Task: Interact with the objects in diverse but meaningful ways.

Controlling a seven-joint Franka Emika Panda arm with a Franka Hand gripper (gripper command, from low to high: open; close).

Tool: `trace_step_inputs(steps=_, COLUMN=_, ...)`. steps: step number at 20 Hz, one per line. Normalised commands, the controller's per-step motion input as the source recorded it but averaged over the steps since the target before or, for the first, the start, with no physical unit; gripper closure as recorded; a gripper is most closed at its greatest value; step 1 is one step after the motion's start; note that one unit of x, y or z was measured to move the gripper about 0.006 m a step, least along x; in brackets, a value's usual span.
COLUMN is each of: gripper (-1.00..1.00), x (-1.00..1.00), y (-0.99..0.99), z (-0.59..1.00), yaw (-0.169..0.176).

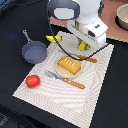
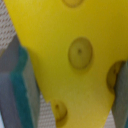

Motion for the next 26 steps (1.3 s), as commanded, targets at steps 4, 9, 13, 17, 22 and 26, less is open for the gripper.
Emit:
trace_step_inputs(steps=4, gripper=1.00, x=-0.18, y=-0.28, z=0.79, yaw=0.026)
trace_step_inputs(steps=9, gripper=1.00, x=-0.13, y=-0.53, z=0.42, yaw=0.004)
trace_step_inputs(steps=13, gripper=1.00, x=-0.01, y=-0.76, z=0.27, yaw=0.000)
trace_step_inputs(steps=17, gripper=1.00, x=0.23, y=-0.99, z=0.16, yaw=0.000)
trace_step_inputs(steps=22, gripper=1.00, x=0.20, y=-0.98, z=0.08, yaw=-0.024)
trace_step_inputs(steps=26, gripper=1.00, x=0.04, y=-0.98, z=0.01, yaw=-0.039)
